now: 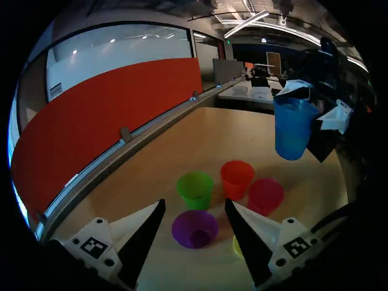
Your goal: Pour water
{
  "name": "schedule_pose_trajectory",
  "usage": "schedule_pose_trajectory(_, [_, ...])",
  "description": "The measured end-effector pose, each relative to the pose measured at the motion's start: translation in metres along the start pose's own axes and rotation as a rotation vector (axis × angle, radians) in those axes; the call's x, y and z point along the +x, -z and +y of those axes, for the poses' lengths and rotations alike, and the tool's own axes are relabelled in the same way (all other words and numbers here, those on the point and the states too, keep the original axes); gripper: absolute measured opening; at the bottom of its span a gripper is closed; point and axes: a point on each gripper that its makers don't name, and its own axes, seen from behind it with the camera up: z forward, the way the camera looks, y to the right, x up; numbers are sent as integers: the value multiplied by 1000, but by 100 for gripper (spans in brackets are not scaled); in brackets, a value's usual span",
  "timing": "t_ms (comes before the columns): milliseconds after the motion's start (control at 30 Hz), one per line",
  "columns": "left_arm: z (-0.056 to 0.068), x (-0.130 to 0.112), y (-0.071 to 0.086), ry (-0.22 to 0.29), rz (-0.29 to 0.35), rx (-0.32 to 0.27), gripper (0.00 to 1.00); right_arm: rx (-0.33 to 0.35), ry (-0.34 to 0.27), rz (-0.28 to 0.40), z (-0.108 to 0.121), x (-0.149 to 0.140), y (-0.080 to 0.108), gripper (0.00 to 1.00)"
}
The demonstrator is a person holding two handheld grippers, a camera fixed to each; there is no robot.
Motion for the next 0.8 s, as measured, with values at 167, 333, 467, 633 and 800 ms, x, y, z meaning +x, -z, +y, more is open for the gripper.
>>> schedule_pose_trajectory(167, [6,-1,-20,-33,-47,-46,91,0,-7,-5,4,-6,3,93])
schedule_pose_trajectory(333, [7,-4,-39,-58,-93,-72,91,1,-10,-10,7,-12,4,93])
schedule_pose_trajectory(467, [8,-8,-52,-69,-128,-86,91,3,-14,-12,11,-16,5,93])
schedule_pose_trajectory(633, [5,-12,-67,-76,-164,-92,91,4,-19,-11,16,-20,5,93])
schedule_pose_trajectory(800, [1,-18,-79,-83,-200,-91,91,5,-21,-11,19,-22,6,93])
